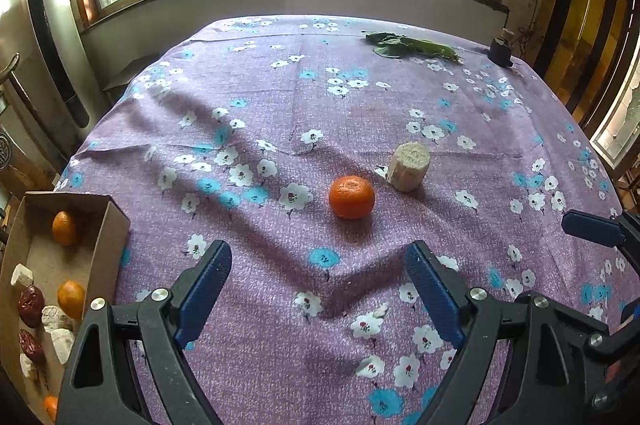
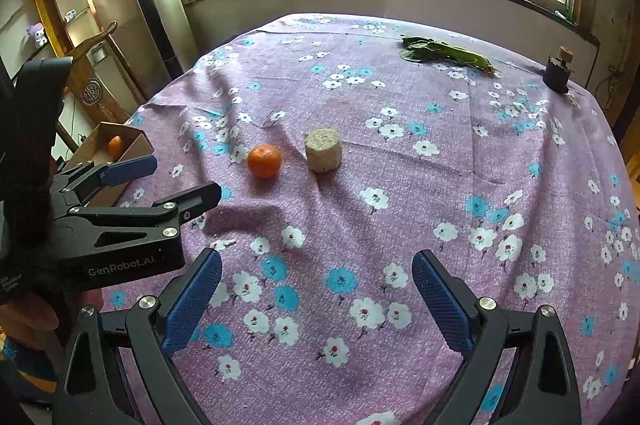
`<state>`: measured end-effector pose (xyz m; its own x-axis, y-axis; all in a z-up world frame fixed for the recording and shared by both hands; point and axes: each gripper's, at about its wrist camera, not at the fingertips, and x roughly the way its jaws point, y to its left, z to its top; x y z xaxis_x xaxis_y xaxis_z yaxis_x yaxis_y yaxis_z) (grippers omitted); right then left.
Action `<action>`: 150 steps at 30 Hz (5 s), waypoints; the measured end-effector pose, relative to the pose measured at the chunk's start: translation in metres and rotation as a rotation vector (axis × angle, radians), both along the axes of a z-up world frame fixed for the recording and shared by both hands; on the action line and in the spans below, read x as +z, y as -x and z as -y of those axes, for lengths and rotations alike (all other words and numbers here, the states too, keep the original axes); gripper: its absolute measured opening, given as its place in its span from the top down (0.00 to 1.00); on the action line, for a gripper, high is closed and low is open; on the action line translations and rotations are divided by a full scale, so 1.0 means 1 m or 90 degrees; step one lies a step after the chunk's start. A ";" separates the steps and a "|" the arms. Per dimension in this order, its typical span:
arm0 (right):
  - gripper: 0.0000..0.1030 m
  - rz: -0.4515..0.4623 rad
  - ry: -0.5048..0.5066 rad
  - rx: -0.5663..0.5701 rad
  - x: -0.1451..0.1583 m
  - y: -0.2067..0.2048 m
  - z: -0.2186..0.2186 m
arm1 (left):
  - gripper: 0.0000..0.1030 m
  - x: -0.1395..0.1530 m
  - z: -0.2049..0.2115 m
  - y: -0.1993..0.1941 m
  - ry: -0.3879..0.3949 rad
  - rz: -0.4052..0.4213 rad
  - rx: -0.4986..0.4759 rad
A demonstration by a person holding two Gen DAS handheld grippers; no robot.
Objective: Organize fruits
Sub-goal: 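Grasp the orange with the left tool while the right tool grips the yam slice, then lift and carry the orange and yam slice over the cardboard box, then open both tools to release the orange and yam slice into the box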
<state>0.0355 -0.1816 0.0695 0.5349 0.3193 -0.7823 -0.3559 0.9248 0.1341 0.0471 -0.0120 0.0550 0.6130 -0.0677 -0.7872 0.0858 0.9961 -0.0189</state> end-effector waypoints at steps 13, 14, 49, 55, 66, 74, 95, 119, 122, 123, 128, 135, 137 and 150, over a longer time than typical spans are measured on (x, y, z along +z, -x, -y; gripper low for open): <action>0.05 -0.005 0.011 0.006 0.001 -0.038 0.014 | 0.14 -0.023 0.015 -0.037 -0.005 -0.024 -0.003; 0.05 -0.006 0.015 0.004 0.000 -0.040 0.015 | 0.14 -0.024 0.015 -0.039 -0.006 -0.026 -0.002; 0.52 -0.036 -0.011 0.034 -0.053 -0.119 -0.039 | 0.70 -0.027 -0.031 -0.023 0.021 -0.044 0.051; 0.62 -0.036 -0.004 0.063 -0.049 -0.107 -0.042 | 0.70 -0.025 -0.039 -0.013 0.022 -0.046 0.055; 0.62 -0.035 -0.054 0.090 -0.026 -0.060 -0.052 | 0.70 -0.006 -0.062 0.020 0.021 -0.019 0.069; 0.61 -0.021 -0.060 0.137 -0.009 -0.026 -0.090 | 0.70 0.009 -0.095 0.053 0.007 0.010 0.106; 0.61 0.008 -0.047 0.281 0.015 0.019 -0.207 | 0.70 0.024 -0.186 0.111 -0.011 0.044 0.203; 0.61 -0.049 0.019 0.392 -0.027 0.006 -0.322 | 0.69 -0.002 -0.246 0.123 -0.018 -0.001 0.268; 0.60 -0.047 0.012 0.384 -0.023 0.008 -0.318 | 0.65 -0.003 -0.245 0.124 -0.020 -0.003 0.268; 0.56 -0.045 0.006 0.381 -0.021 0.009 -0.316 | 0.56 -0.003 -0.246 0.124 -0.020 -0.004 0.269; 0.51 -0.041 0.000 0.375 -0.019 0.013 -0.309 | 0.46 -0.002 -0.246 0.127 -0.018 0.001 0.280; 0.46 -0.038 -0.001 0.369 -0.015 0.022 -0.297 | 0.29 -0.003 -0.243 0.132 -0.023 0.007 0.293; 0.46 -0.035 -0.003 0.365 -0.014 0.024 -0.294 | 0.27 -0.002 -0.241 0.134 -0.029 0.012 0.294; 0.16 0.049 -0.034 0.259 0.016 0.053 -0.250 | 0.10 0.020 -0.223 0.150 -0.061 0.093 0.307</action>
